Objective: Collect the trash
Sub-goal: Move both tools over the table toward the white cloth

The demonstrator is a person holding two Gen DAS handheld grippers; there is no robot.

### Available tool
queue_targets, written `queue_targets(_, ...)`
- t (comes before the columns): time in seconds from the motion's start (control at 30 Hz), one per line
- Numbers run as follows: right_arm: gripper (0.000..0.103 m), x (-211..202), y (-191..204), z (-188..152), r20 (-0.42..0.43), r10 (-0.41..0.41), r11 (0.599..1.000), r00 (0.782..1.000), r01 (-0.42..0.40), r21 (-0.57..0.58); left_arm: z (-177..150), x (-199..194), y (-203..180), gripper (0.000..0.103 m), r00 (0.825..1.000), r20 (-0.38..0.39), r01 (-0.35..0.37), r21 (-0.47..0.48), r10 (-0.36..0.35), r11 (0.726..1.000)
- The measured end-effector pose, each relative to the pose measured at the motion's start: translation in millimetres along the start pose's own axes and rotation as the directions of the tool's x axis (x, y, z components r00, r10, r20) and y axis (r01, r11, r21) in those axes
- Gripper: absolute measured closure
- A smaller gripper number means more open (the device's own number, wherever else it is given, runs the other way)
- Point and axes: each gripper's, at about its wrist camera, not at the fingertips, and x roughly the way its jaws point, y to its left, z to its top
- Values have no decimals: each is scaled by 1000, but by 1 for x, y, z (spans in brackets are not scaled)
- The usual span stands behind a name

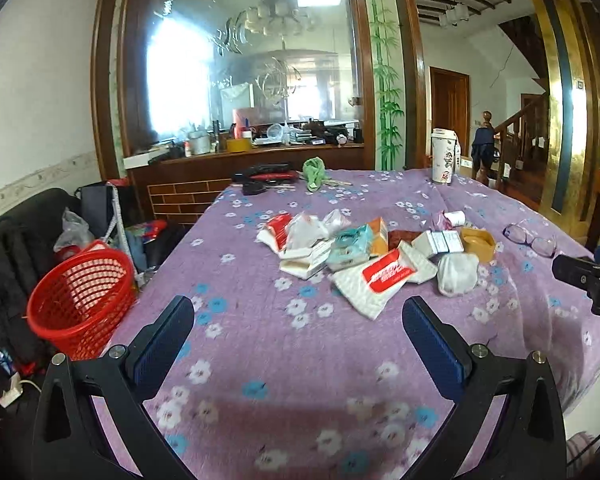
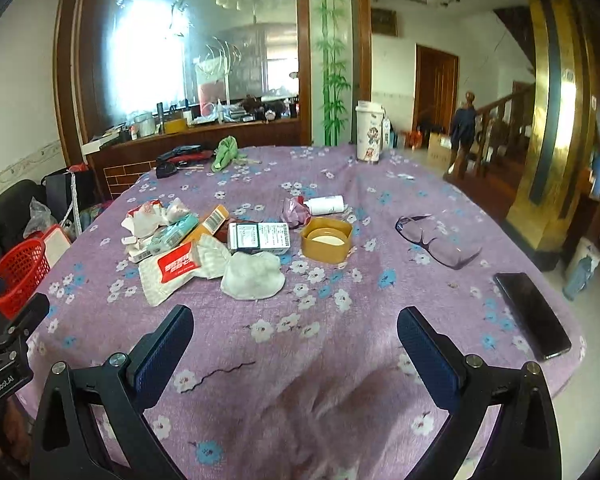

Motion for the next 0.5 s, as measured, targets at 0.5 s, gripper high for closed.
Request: queue_targets(0.5, 0, 3, 24, -18, 20, -42, 995, 999, 43, -86, -16, 6, 7, 0, 999, 3, -41, 10, 41, 999)
